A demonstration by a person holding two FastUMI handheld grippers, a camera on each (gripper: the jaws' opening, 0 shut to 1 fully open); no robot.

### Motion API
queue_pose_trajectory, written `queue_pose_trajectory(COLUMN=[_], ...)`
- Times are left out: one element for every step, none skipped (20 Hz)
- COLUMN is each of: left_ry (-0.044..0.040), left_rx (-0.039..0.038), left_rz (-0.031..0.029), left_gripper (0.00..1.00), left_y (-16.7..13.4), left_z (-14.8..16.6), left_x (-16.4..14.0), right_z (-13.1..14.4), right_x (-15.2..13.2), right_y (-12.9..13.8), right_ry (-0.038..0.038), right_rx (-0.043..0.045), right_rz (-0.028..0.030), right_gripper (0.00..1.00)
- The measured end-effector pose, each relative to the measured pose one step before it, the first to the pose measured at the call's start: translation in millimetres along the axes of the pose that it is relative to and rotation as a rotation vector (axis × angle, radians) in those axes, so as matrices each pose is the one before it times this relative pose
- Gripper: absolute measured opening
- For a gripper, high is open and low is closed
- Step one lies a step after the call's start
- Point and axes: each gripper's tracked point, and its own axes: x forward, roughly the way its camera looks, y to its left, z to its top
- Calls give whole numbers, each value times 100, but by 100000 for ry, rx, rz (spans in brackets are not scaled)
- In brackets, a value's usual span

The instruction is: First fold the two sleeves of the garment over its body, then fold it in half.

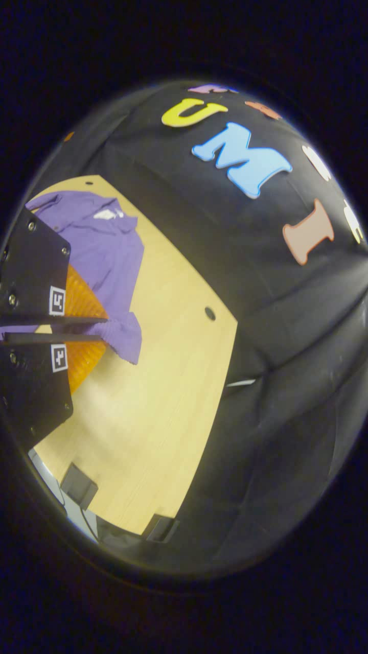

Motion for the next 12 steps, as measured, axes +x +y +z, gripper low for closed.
queue_pose_trajectory(left_ry=[119, 196, 190, 97, -272, -60, 350, 510, 292, 247, 190, 254], left_rx=[75, -262, -455, -521, -636, -197, 358, 246, -203, -439, -565, -616], left_rz=[576, 835, 923, 1376, 549, 1125, 1530, 1190, 1084, 1237, 1146, 1164], left_gripper=[100, 100, 100, 100, 100, 100, 100, 100, 100, 100, 100, 100], left_y=[415, 533, 542, 661, 541, 505, 770, 673, 646, 628, 691, 635], left_z=[-76, -221, -185, -107, -107, -42, -174, -434, -205, 19, -160, -323], left_x=[53, 22, 85, -18, -35, -140, -50, -59, -37, -74, -93, -18], right_z=[546, 529, 416, 96, 33, 89, 56, -143, -216, -525, -712, -693], right_x=[-464, -163, -59, 377, 175, 4, 103, -63, 100, 510, 443, 409], right_y=[2062, 2257, 2293, 2020, 1721, 1878, 1733, 1710, 1874, 1876, 1689, 1686], right_ry=[-1227, -1006, -584, -392, -249, -56, -53, 95, 448, 1133, 1278, 2070], right_rx=[-2226, -1800, -1663, -2073, -2398, -3417, -3761, -3823, -3957, -4207, -4090, -3660], right_rz=[4174, 4913, 4766, 4148, 3333, 3271, 2950, 3920, 4007, 3420, 3270, 3858], right_gripper=[6, 6, 6, 6, 6, 6, 6, 6, 6, 6, 6, 6])
